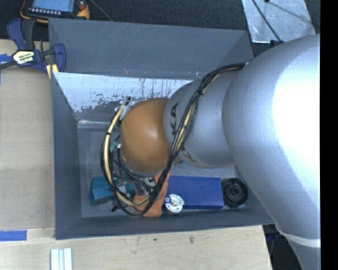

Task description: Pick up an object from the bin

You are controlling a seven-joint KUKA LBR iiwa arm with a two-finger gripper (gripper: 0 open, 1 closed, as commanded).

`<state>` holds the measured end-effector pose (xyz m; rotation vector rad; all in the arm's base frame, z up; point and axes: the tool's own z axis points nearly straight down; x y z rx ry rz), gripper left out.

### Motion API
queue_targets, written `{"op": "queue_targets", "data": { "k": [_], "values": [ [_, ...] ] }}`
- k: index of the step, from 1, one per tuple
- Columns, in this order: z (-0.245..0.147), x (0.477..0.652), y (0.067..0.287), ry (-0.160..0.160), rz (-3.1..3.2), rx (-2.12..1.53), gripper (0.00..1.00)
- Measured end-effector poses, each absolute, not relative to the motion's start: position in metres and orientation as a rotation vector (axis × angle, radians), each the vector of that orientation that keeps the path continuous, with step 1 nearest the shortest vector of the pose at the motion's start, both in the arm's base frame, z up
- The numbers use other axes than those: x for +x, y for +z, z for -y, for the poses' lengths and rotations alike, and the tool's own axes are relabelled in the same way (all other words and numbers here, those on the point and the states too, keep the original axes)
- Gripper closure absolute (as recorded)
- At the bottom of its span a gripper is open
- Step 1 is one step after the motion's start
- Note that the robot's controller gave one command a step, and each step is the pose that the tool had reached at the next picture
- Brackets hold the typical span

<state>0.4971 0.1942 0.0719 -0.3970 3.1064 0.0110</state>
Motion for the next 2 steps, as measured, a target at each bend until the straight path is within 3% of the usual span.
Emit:
{"op": "queue_targets", "data": {
  "k": [1,2],
  "values": [
    [-0.194,0.496,0.076,0.007,-3.113,-0.398,1.00],
    [-0.194,0.494,0.094,0.002,-3.122,-0.399,1.00]
  ]
}}
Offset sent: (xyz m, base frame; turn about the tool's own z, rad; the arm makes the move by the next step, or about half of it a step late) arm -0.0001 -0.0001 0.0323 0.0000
